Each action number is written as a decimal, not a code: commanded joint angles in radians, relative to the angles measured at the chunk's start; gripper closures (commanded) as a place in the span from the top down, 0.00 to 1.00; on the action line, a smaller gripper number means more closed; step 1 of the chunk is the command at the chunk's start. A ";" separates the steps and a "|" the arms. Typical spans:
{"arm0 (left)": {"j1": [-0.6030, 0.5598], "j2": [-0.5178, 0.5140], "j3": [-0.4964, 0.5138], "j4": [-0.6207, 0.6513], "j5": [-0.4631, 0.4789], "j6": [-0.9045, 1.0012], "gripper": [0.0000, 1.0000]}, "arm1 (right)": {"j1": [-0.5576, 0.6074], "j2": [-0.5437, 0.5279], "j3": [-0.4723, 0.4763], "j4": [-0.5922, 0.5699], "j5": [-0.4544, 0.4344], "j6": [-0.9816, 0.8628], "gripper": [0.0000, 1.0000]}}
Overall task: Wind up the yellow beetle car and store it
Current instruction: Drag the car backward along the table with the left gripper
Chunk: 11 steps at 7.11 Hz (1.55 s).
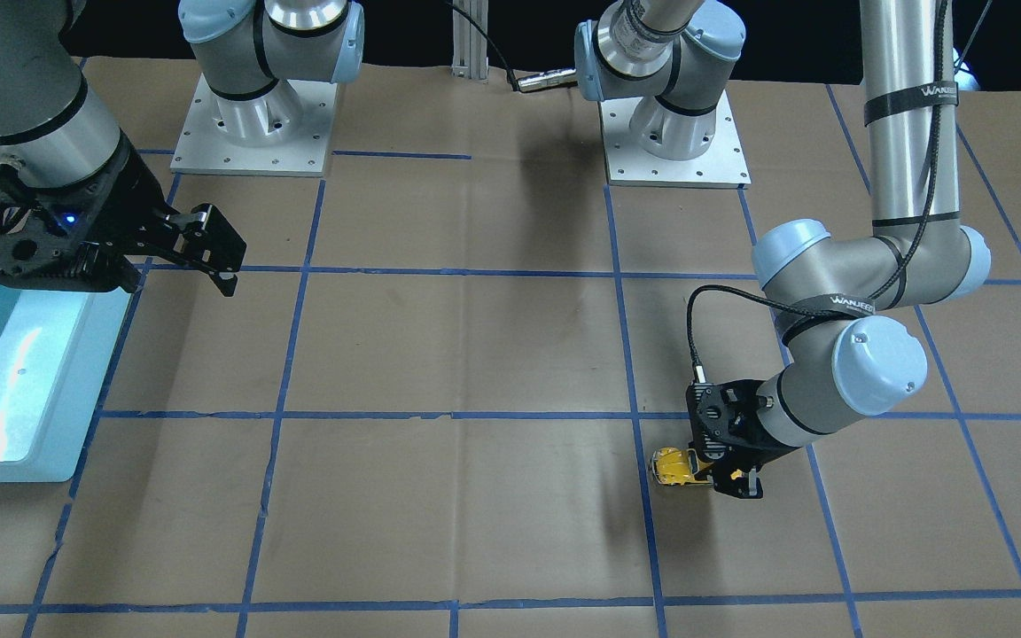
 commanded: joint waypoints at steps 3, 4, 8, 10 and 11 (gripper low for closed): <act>0.036 0.000 -0.005 -0.001 0.000 0.030 0.27 | 0.024 -0.016 -0.019 0.005 -0.078 0.051 1.00; 0.036 0.000 -0.005 -0.001 0.000 0.030 0.27 | 0.040 -0.016 -0.018 0.003 -0.077 0.068 1.00; 0.062 0.000 -0.005 -0.001 0.000 0.075 0.27 | 0.045 -0.014 -0.011 -0.003 -0.078 0.068 1.00; 0.067 0.000 -0.005 -0.001 0.000 0.078 0.27 | 0.045 -0.013 -0.008 -0.007 -0.069 0.068 1.00; 0.080 0.000 -0.005 -0.001 -0.001 0.119 0.27 | 0.045 -0.010 -0.007 -0.007 -0.066 0.068 1.00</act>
